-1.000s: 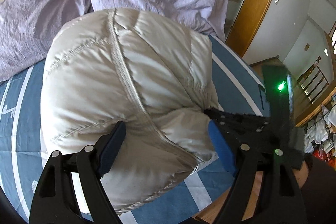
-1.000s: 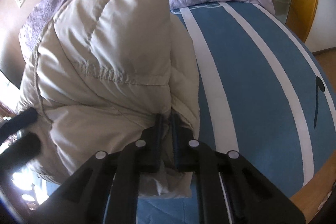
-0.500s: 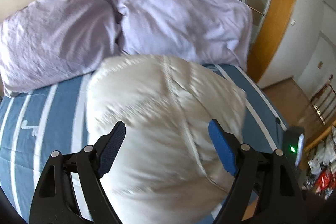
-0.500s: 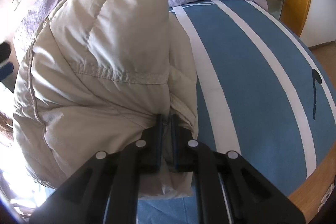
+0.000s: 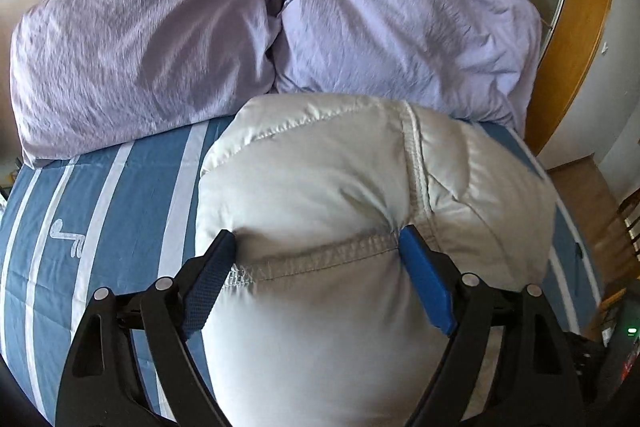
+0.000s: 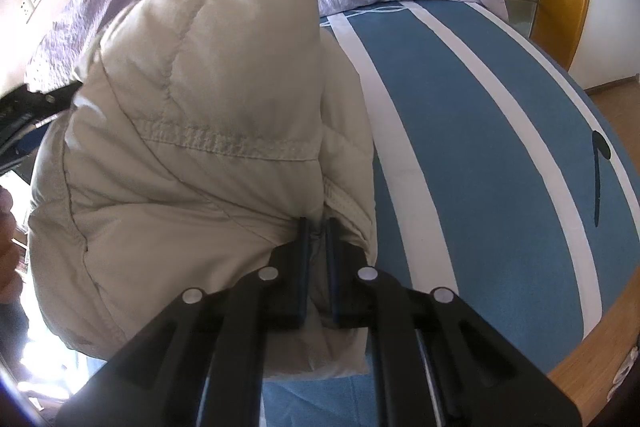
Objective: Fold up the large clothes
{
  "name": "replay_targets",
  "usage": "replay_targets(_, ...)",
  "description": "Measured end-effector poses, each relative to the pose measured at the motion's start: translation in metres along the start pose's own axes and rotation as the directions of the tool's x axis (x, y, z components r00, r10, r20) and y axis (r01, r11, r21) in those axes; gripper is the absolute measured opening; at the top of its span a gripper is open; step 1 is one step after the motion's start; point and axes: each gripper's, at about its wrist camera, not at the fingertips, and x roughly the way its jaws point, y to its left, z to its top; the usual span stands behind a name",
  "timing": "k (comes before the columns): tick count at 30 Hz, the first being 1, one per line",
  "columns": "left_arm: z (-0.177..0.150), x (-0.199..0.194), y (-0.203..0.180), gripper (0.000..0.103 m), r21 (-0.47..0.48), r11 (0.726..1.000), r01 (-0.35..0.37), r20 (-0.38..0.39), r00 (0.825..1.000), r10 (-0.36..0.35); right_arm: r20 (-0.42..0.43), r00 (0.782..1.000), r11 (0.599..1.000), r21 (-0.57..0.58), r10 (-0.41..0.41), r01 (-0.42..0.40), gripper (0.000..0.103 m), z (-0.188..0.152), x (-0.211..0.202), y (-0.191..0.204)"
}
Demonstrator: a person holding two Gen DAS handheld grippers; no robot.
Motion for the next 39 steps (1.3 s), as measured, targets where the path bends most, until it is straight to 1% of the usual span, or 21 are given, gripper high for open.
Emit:
replay_targets(3,-0.003,0.011,-0.004,0.084,0.016,0.999,-0.031,-0.006,0.999,0.031,0.010,1.000,1.000,0.002,0.000,-0.001,0.010,-0.001,-0.001,-0.001)
replay_targets(10,-0.006,0.026,-0.011,0.085,0.036,0.998,-0.056,-0.007,0.998,0.056,0.027,1.000,1.000,-0.003,0.000,0.000,0.012,0.001,-0.005,-0.007)
replay_targets(13,-0.007,0.030,-0.014,0.085,0.047,0.997,-0.068,-0.006,0.998,0.068,0.038,0.999,1.000,-0.001,0.001,-0.001,0.012,0.007,-0.014,-0.009)
replay_targets(15,-0.008,0.031,-0.016,0.085,0.050,0.996,-0.072,-0.006,0.997,0.073,0.049,0.999,1.000,0.009,0.008,-0.008,0.016,0.012,-0.022,-0.013)
replay_targets(16,-0.007,0.032,-0.016,0.085,0.050,0.996,-0.072,-0.007,0.997,0.072,0.063,0.998,1.000,0.016,0.012,-0.013,0.020,0.017,-0.029,-0.015)
replay_targets(17,-0.007,0.032,-0.017,0.085,0.050,0.996,-0.071,-0.007,0.997,0.071,0.076,0.997,1.000,0.017,0.015,-0.016,0.029,0.020,-0.034,-0.015)
replay_targets(19,-0.006,0.033,-0.018,0.085,0.051,0.996,-0.071,-0.006,0.997,0.071,0.108,0.994,0.999,0.017,0.031,-0.033,0.035,0.031,-0.044,-0.014)
replay_targets(23,-0.007,0.034,-0.021,0.085,0.056,0.995,-0.078,-0.001,0.997,0.078,0.147,0.987,0.998,-0.018,0.069,-0.067,0.035,0.057,-0.054,-0.001)
replay_targets(30,-0.007,0.034,-0.019,0.085,0.054,0.996,-0.073,0.003,0.997,0.073,0.177,0.981,0.994,-0.083,0.082,-0.069,0.035,0.103,-0.042,0.033)
replay_targets(35,-0.007,0.034,-0.018,0.085,0.051,0.996,-0.069,0.004,0.998,0.069,0.186,0.981,0.993,-0.113,0.057,-0.036,0.035,0.125,-0.021,0.047)
replay_targets(39,-0.007,0.034,-0.017,0.085,0.045,0.997,-0.062,0.003,0.998,0.062,0.164,0.986,0.993,-0.118,0.027,-0.008,0.033,0.127,-0.003,0.044)
